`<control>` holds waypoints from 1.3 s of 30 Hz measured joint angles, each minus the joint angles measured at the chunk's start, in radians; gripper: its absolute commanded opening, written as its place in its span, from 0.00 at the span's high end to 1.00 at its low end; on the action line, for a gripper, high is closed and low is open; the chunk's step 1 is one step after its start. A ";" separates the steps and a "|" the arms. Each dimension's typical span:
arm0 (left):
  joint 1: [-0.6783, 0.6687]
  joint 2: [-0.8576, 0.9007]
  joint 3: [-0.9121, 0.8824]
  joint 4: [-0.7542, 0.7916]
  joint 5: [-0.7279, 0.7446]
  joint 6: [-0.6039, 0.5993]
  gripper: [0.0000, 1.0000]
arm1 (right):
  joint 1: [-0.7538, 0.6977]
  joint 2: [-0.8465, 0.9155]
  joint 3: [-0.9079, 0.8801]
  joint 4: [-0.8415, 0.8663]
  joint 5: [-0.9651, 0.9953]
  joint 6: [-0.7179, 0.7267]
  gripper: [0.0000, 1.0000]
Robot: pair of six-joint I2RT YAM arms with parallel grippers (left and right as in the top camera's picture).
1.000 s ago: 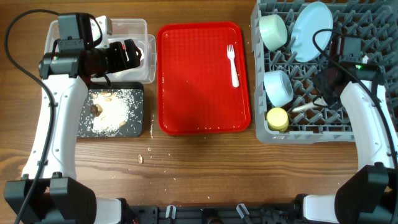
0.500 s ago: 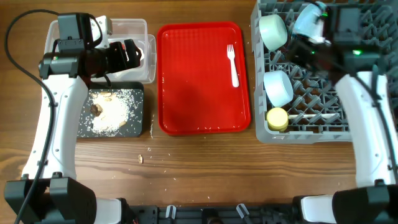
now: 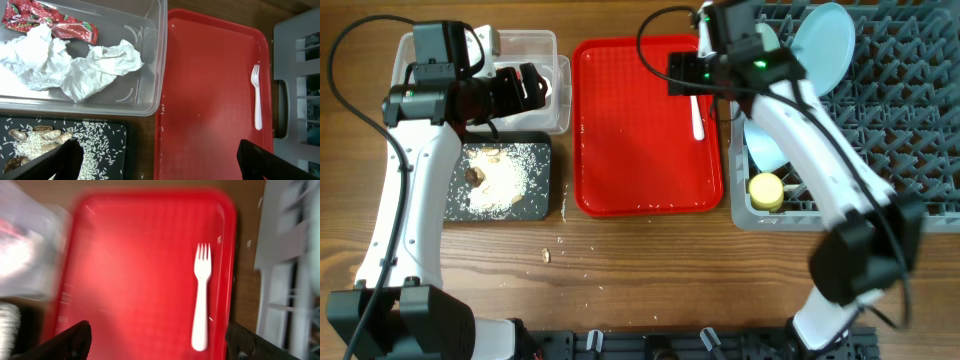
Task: Sort waste into correct bins and load items into the dishwasher rack
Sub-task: 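Return the right gripper to the red tray and grasp the white fork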
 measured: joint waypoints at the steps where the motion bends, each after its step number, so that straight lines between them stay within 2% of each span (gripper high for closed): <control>1: 0.000 0.000 0.000 -0.001 0.000 0.000 0.00 | 0.000 0.042 0.019 -0.010 0.002 -0.010 0.13; 4: 0.000 0.000 0.000 -0.001 0.000 0.000 0.00 | 0.000 0.160 0.056 -0.011 0.010 -0.043 0.17; 9: 0.000 0.000 0.000 0.000 0.000 0.000 0.00 | -0.003 0.245 0.060 0.019 0.016 -0.074 0.29; 12: 0.000 0.000 0.000 0.000 0.000 0.000 0.00 | -0.016 0.268 0.060 0.046 0.015 -0.072 0.35; 23: 0.000 0.000 0.000 0.000 0.000 0.000 0.00 | -0.064 0.336 0.071 0.098 -0.005 -0.061 0.44; 27: 0.000 0.000 0.000 0.000 0.000 0.000 0.00 | -0.064 0.351 0.071 0.098 -0.007 -0.058 0.55; 32: 0.000 0.000 0.000 0.000 0.000 0.000 0.00 | -0.064 0.352 0.071 0.097 -0.008 -0.057 0.61; 39: 0.000 0.000 0.000 0.000 0.000 0.000 0.00 | -0.064 0.370 0.079 0.079 -0.011 -0.056 0.78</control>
